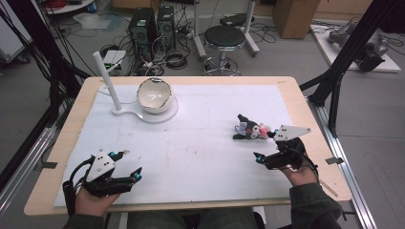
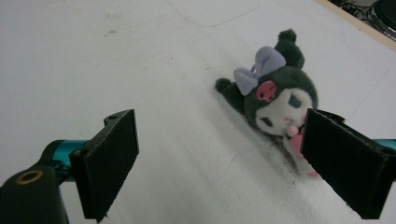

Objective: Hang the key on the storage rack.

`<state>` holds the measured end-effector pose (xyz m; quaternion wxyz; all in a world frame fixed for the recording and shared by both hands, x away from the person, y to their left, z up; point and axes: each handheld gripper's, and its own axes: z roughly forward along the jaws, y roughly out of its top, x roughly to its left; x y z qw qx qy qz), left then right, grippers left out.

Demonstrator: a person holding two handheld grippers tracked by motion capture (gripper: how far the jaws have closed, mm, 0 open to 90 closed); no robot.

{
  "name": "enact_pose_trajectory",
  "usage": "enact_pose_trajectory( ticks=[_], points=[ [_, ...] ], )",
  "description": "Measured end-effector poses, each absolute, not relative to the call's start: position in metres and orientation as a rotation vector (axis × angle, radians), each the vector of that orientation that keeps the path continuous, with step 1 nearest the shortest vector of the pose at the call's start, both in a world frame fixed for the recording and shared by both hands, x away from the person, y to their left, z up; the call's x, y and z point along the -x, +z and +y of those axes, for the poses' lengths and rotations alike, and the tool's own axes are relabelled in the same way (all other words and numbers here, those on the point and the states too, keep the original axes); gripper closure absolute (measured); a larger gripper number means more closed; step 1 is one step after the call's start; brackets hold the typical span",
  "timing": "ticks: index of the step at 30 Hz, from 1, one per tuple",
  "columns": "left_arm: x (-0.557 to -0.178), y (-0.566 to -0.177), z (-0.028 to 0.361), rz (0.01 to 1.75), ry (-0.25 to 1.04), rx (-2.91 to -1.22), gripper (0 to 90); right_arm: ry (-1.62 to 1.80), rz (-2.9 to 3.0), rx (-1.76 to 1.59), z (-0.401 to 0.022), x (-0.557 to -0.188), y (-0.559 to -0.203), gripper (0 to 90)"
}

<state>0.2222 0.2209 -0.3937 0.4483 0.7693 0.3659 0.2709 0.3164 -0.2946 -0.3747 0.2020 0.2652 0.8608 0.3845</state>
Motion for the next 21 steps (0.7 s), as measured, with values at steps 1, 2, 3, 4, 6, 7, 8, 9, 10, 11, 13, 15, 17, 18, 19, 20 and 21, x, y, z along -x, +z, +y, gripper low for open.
enact_pose_trajectory(
  ticks=[1,2,3,4,6,7,8,9,10,11,13,15,17,18,19,20,21],
  points=[
    [-0.222,-0.394,0.221,0.905,0.67,-1.904,20.8,1.074,2.404,-0.74,-0.295,-0.316,-0.375,10.5],
    [-0.222,-0.394,0.221,0.904,0.671,-1.905,20.8,1.066,2.404,-0.738,-0.294,-0.321,-0.371,10.6],
    [-0.222,-0.393,0.221,0.905,0.67,-1.904,20.8,1.06,2.405,-0.734,-0.294,-0.323,-0.369,11.9],
    [-0.222,-0.393,0.221,0.905,0.672,-1.903,20.8,1.062,2.41,-0.727,-0.294,-0.326,-0.367,14.5],
    [-0.222,-0.393,0.221,0.905,0.671,-1.9,20.8,1.055,2.417,-0.716,-0.293,-0.331,-0.363,15.0],
    [-0.222,-0.393,0.221,0.908,0.672,-1.898,20.8,1.05,2.416,-0.718,-0.292,-0.333,-0.362,15.0],
    [-0.222,-0.393,0.222,0.907,0.675,-1.899,20.8,1.046,2.413,-0.706,-0.292,-0.336,-0.36,15.0],
    [-0.222,-0.393,0.222,0.907,0.674,-1.898,20.8,1.044,2.415,-0.709,-0.292,-0.339,-0.359,15.0],
    [-0.222,-0.393,0.222,0.908,0.675,-1.899,20.8,1.04,2.418,-0.71,-0.292,-0.342,-0.358,15.0],
    [-0.222,-0.393,0.222,0.908,0.675,-1.898,20.8,1.031,2.42,-0.708,-0.292,-0.344,-0.357,15.0],
    [-0.223,-0.394,0.222,0.908,0.676,-1.897,20.8,1.015,2.425,-0.712,-0.291,-0.349,-0.354,15.1],
    [-0.223,-0.394,0.222,0.906,0.676,-1.898,20.8,1.007,2.428,-0.713,-0.292,-0.355,-0.352,15.4],
    [-0.223,-0.394,0.222,0.906,0.676,-1.899,20.8,0.999,2.431,-0.713,-0.293,-0.362,-0.352,16.1],
    [-0.223,-0.394,0.222,0.906,0.676,-1.9,20.8,0.989,2.435,-0.71,-0.293,-0.365,-0.351,16.1],
    [-0.223,-0.394,0.222,0.906,0.676,-1.899,20.9,0.984,2.441,-0.722,-0.293,-0.368,-0.351,16.1],
    [-0.223,-0.394,0.222,0.906,0.676,-1.899,20.8,0.97,2.445,-0.721,-0.294,-0.371,-0.351,16.3],
    [-0.223,-0.394,0.222,0.907,0.676,-1.9,20.8,0.962,2.447,-0.724,-0.294,-0.374,-0.351,16.5]
  ],
)
